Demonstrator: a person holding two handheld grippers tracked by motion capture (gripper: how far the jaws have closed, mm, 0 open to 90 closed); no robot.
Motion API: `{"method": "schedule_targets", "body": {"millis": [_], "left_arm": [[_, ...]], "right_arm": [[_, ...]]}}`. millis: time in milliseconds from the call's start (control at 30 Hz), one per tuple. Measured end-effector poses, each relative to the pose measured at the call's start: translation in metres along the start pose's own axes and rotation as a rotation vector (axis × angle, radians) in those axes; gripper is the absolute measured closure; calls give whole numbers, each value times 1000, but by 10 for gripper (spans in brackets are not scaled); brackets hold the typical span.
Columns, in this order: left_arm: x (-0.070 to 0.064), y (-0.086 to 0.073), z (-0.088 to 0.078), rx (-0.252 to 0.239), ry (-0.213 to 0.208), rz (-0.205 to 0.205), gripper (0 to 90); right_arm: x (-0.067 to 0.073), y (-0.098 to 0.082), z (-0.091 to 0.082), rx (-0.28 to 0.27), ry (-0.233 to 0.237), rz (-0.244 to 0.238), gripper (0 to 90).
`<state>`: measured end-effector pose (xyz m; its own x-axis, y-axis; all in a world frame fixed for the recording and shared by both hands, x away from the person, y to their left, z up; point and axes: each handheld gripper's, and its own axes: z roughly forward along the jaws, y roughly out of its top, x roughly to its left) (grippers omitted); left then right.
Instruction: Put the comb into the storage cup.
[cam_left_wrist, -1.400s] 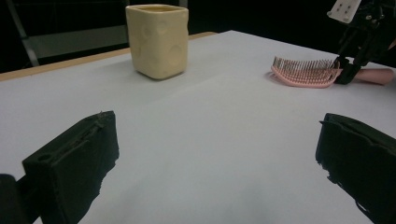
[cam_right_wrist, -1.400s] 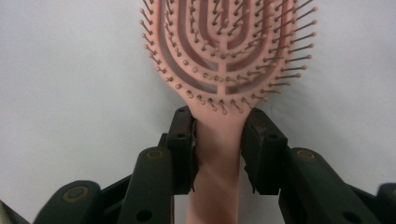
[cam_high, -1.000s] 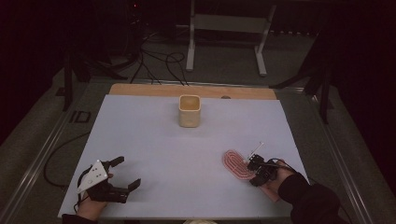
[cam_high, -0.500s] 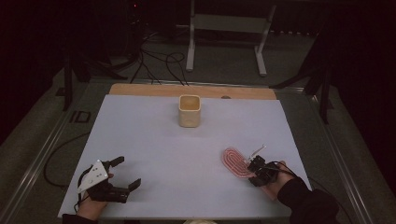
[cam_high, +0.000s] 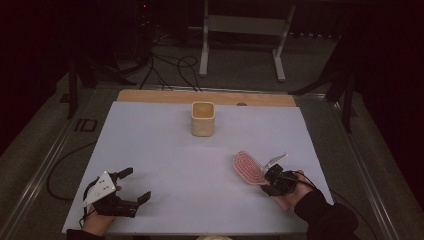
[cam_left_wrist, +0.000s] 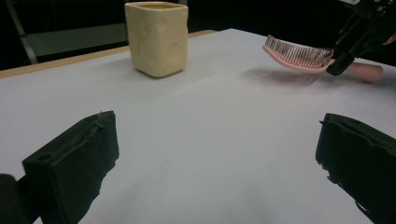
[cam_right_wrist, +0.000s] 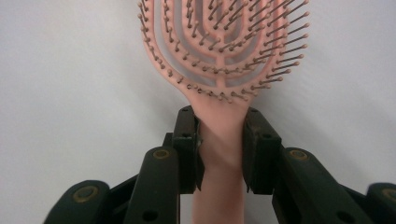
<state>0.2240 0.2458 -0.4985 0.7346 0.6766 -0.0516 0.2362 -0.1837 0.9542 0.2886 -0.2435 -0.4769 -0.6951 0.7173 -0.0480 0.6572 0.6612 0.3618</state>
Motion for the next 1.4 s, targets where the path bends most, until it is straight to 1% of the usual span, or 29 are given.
{"method": "schedule_targets", "body": {"millis": [100,133,167,200,333,467,733,933,1000,1100,1167,1233,1300,1333,1400], "left_arm": [[0,0,0,0,1,0,1],[0,0,0,0,0,0,1],[0,0,0,1,1,0,1],[0,0,0,2,0,1,2],[0,0,0,1,1,1,1],[0,0,0,2,0,1,1],[0,0,0,3,-1,0,1],[0,0,0,4,1,-1,1],[0,0,0,4,0,-2,2],[0,0,0,4,0,-2,1],[0,0,0,4,1,-2,1],[0,0,0,4,0,-3,2],[0,0,0,4,1,-3,1],[0,0,0,4,1,-3,1],[0,0,1,5,1,-3,1]], "right_arm": [[1,1,0,-20,15,-4,704],[2,2,-1,-39,17,-1,704],[2,2,-1,-44,17,-4,704],[3,3,-2,-58,28,-5,704],[6,6,-3,-107,36,-3,704],[9,9,-4,-136,50,-4,704],[11,15,-13,-233,59,14,704],[13,19,-14,-263,58,22,704],[15,20,-16,-300,56,29,704],[16,21,-17,-330,56,36,704],[16,22,-18,-339,55,44,704],[17,22,-19,-371,52,48,704],[18,23,-20,-385,60,49,704],[18,23,-20,-398,53,51,704],[19,24,-20,-418,56,50,704]]}}
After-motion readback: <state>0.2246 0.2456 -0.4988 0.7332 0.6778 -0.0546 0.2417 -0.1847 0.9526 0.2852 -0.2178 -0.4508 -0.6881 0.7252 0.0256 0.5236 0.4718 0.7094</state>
